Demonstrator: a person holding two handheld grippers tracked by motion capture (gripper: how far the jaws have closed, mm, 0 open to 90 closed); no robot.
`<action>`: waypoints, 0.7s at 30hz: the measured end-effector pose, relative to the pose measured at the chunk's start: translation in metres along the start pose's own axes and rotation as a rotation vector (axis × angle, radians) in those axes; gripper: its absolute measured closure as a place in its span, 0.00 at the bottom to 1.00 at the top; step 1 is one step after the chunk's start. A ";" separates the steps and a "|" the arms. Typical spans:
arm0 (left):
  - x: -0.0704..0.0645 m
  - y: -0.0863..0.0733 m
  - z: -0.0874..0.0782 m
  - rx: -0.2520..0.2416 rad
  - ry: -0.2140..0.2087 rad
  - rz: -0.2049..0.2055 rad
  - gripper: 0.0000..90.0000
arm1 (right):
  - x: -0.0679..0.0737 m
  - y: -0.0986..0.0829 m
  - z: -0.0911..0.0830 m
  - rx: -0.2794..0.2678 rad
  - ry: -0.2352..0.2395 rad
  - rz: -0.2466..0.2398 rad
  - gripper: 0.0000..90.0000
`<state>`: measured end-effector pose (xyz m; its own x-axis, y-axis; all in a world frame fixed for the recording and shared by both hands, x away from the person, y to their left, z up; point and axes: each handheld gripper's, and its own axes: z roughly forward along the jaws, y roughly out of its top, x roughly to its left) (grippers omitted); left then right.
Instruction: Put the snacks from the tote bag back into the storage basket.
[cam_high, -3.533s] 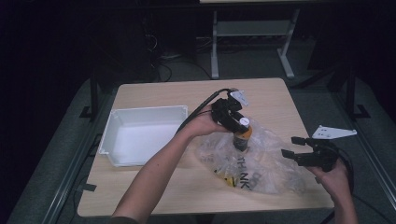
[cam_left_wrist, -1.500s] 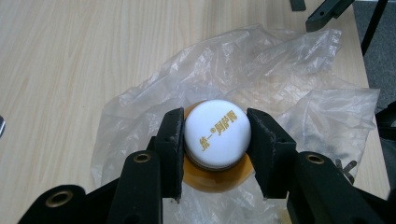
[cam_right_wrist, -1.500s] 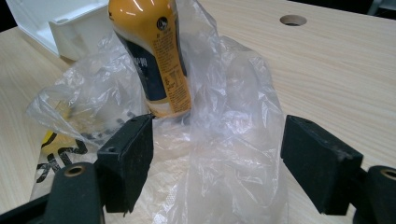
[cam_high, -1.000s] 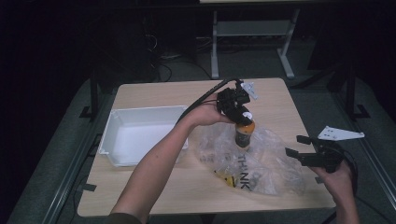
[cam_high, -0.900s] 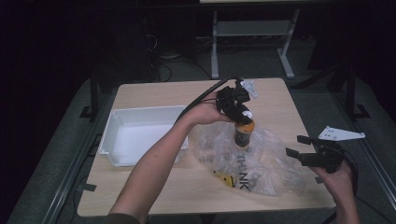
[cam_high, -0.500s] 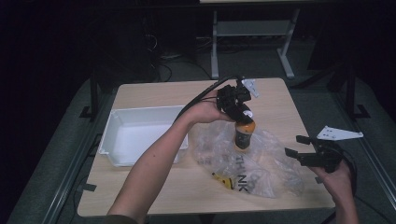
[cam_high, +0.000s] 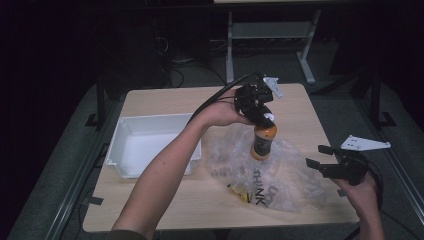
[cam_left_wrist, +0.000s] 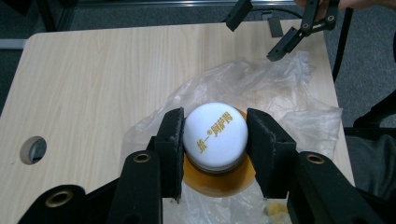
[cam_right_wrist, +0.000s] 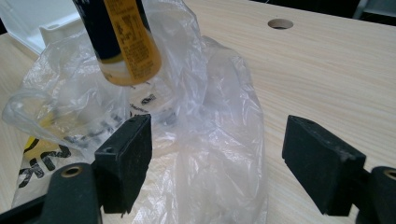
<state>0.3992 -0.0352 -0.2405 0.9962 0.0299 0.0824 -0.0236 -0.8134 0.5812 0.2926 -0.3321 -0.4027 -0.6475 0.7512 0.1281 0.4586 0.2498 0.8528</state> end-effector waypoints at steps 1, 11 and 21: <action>0.000 0.001 -0.002 0.000 0.003 0.000 0.65 | 0.000 0.000 0.000 0.001 -0.001 -0.004 0.26; -0.005 0.010 -0.026 0.010 0.024 0.020 0.65 | 0.001 0.000 0.002 0.007 0.000 -0.003 0.26; -0.008 0.008 -0.052 0.032 0.042 0.021 0.65 | 0.002 0.000 0.002 0.008 -0.001 -0.003 0.26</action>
<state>0.3869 -0.0122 -0.1945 0.9910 0.0361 0.1290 -0.0416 -0.8323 0.5528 0.2928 -0.3295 -0.4040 -0.6486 0.7508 0.1251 0.4613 0.2570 0.8492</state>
